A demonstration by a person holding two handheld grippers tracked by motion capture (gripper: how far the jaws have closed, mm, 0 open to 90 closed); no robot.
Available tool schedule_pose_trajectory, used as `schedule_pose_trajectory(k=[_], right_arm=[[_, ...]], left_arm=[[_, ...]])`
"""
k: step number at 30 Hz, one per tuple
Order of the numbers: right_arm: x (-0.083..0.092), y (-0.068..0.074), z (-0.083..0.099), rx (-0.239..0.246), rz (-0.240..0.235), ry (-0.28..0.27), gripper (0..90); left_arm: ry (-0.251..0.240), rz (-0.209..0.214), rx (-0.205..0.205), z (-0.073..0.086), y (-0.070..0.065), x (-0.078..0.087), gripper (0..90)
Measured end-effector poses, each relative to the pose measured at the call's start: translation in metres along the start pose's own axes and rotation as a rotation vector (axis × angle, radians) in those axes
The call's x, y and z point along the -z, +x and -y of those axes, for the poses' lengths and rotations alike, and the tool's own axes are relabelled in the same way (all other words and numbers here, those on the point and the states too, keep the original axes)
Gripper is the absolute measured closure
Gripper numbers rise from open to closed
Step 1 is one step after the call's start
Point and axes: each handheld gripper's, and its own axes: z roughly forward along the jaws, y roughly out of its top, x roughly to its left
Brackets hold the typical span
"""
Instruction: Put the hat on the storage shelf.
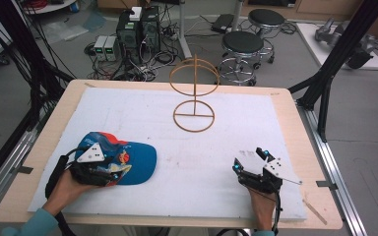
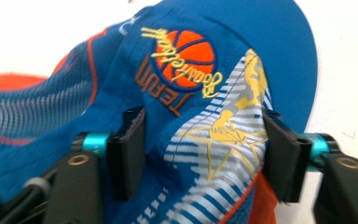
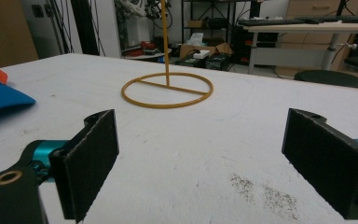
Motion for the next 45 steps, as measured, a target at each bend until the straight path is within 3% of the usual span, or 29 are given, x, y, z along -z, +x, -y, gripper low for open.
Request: schedule_pose_trajectory(k=[2, 6, 10, 14, 22, 27, 45], right_arm=[[0.000, 0.001, 0.000, -0.009, -0.002, 0.005, 9.8], [0.000, 0.000, 0.000, -0.007, 0.001, 0.001, 9.8], [0.000, 0.000, 0.000, -0.005, 0.001, 0.001, 9.8], [0.000, 0.000, 0.000, -0.008, 0.002, 0.001, 9.8], [0.000, 0.000, 0.000, -0.009, 0.002, 0.001, 9.8], [0.000, 0.000, 0.000, -0.008, 0.003, 0.001, 9.8], [0.000, -0.001, 0.000, -0.012, 0.001, -0.001, 9.8]], left_arm=[[0.005, 0.024, 0.029, 0.002, 0.001, -0.001, 49.4], [0.021, 0.059, 0.042, 0.001, 0.000, -0.001, 65.1], [0.029, 0.058, 0.040, 0.002, 0.000, 0.000, 79.9], [0.024, 0.057, 0.037, 0.001, -0.001, 0.002, 86.0], [-0.074, 0.054, 0.043, -0.004, -0.003, 0.012, 87.6], [-0.120, 0.059, 0.048, -0.015, -0.003, 0.020, 87.6], [-0.263, -0.007, 0.000, -0.096, 0.009, 0.046, 87.7]])
